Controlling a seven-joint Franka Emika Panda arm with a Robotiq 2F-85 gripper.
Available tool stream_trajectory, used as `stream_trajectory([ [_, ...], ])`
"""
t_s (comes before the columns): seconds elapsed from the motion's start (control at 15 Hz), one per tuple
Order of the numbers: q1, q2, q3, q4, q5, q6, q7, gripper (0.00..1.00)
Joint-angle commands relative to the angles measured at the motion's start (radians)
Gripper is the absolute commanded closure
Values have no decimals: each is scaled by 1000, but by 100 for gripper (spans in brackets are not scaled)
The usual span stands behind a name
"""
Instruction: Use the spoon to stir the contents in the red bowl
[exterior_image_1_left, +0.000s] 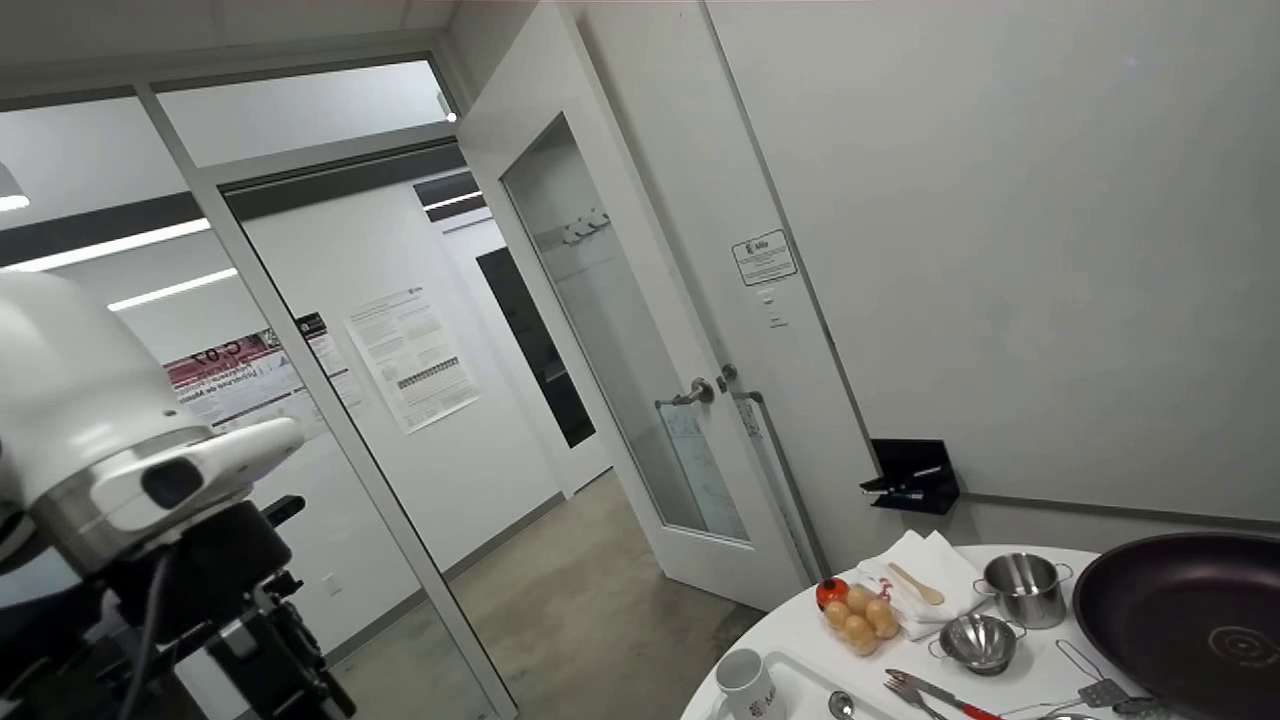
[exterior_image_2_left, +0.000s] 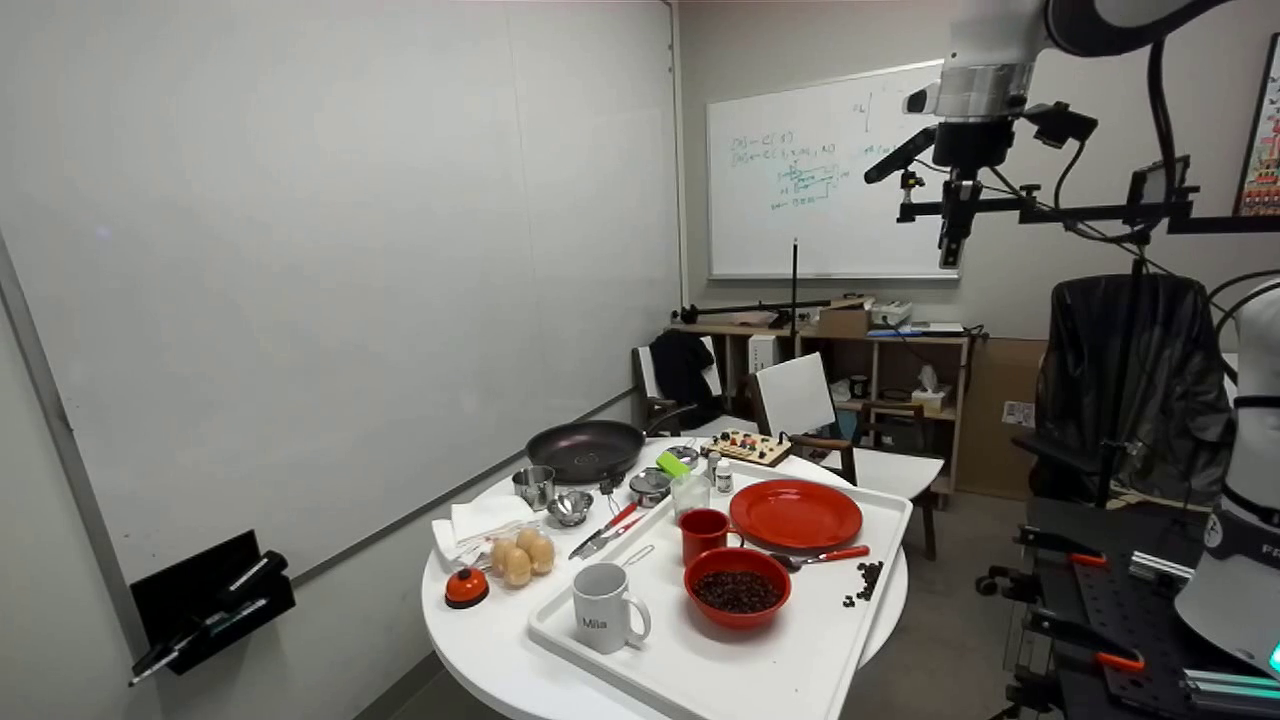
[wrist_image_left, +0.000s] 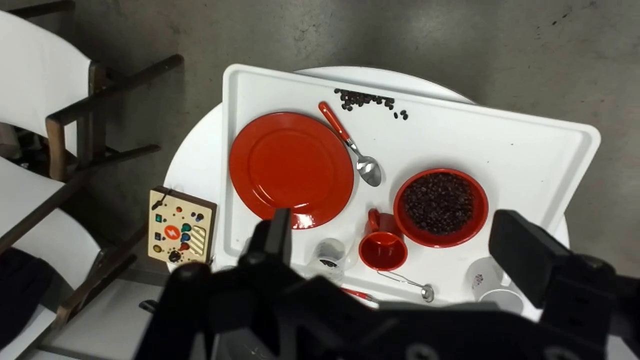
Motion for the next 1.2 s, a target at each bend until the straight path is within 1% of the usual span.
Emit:
stream_trajectory([
  [0.0, 67, 105, -24, 30, 3, 61, -117, 0],
  [0.4, 164, 182, -51, 55, 18, 112, -356, 0],
  [0.47, 176, 202, -65, 77, 49, 103, -382, 0],
  [0.53, 146, 158, -33, 30, 13, 105, -307, 0],
  [0.73, 162, 182, -48, 54, 26, 105, -351, 0],
  [0.8, 157, 181, -40, 51, 12, 98, -343, 0],
  [0.93, 157, 181, -31, 24, -5, 128, -338, 0],
  [1.13, 157, 217, -38, -46, 1, 248, -323, 0],
])
